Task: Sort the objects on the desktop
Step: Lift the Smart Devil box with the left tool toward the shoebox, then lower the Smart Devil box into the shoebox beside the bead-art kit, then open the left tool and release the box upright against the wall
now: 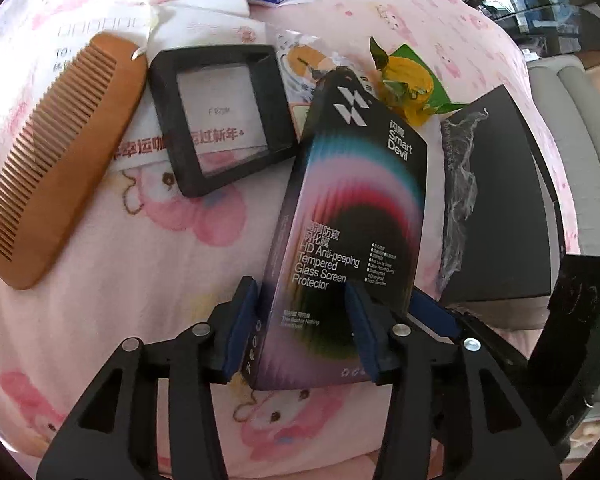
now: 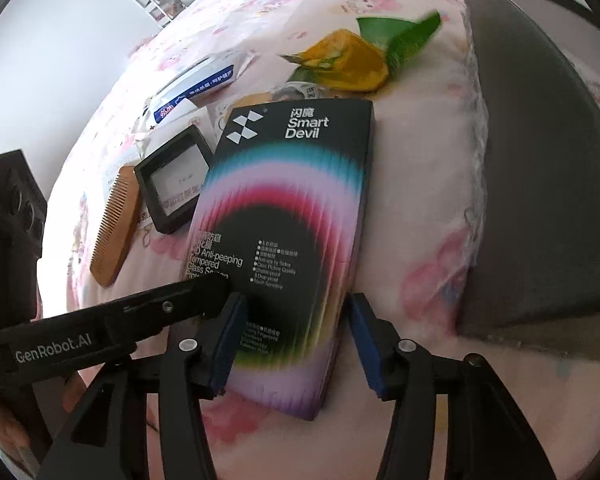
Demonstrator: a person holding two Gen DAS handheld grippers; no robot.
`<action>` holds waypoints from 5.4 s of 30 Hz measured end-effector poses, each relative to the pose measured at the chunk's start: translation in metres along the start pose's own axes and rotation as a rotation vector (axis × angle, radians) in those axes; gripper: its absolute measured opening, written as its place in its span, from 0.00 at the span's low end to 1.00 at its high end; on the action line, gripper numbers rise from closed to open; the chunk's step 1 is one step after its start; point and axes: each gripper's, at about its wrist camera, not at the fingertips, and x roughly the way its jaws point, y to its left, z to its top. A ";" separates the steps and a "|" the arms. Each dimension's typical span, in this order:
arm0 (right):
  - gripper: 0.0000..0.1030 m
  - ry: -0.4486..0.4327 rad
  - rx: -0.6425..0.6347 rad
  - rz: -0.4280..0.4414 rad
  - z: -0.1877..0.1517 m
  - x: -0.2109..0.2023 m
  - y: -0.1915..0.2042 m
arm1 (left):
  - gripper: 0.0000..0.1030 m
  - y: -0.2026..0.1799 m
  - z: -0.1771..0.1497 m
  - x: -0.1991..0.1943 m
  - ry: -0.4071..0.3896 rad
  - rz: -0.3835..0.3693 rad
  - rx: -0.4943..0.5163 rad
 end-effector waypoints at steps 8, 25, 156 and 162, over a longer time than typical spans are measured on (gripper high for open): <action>0.46 -0.110 -0.117 -0.068 -0.002 -0.053 0.028 | 0.45 -0.015 -0.012 -0.043 -0.097 -0.074 0.062; 0.44 -0.333 0.034 0.024 0.013 -0.190 -0.030 | 0.42 -0.141 -0.010 -0.092 -0.202 -0.202 0.233; 0.51 -0.060 0.282 -0.375 0.050 -0.162 -0.215 | 0.32 -0.315 0.049 0.083 0.071 0.014 0.325; 0.45 -0.060 0.314 -0.389 0.047 -0.166 -0.216 | 0.32 -0.306 0.046 0.078 0.081 0.015 0.331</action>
